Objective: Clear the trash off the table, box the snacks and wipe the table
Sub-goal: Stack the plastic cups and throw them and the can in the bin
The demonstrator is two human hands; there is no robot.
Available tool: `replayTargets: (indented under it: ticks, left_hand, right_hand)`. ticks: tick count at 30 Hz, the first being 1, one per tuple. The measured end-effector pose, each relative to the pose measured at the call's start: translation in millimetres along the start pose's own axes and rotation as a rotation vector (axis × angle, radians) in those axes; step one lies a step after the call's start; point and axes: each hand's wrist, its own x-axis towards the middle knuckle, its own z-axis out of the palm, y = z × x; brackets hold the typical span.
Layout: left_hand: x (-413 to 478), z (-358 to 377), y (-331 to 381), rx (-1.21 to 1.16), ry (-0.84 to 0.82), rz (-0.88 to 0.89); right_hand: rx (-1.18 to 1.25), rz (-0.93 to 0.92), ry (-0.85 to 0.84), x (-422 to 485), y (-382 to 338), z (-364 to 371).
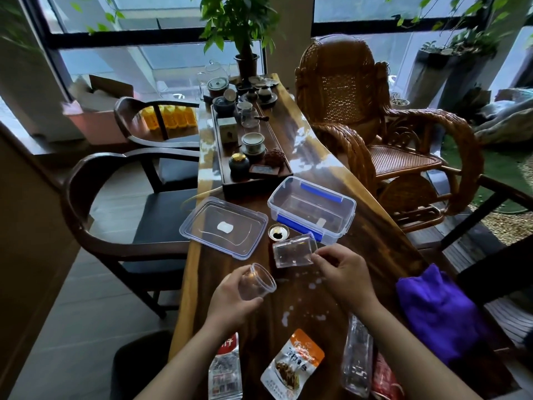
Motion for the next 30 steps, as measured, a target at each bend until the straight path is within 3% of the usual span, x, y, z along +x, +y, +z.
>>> replayTargets:
  ticks: [11, 16, 20, 25, 30]
  left_hand:
    - [-17.0, -16.6, 3.7, 0.008, 0.055, 0.132]
    - [-24.7, -22.5, 3.9, -0.046, 0.078, 0.134]
    - [-28.9, -26.1, 1.8, -0.081, 0.086, 0.122]
    - [-33.0, -27.5, 4.2, -0.133, 0.077, 0.125]
    - [-37.5, -29.3, 10.6, -0.146, 0.106, 0.123]
  right_hand:
    - [-0.197, -0.355, -0.232, -11.8, -28.1, 32.8]
    - [-0.173, -0.331, -0.333, -17.4, -36.5, 44.8]
    - [-0.08, -0.174, -0.365, -20.4, -41.9, 47.8]
    - [-0.017, -0.083, -0.632, -30.6, -51.2, 59.4]
    - [-0.043, -0.082, -0.651, -37.6, -51.1, 73.2]
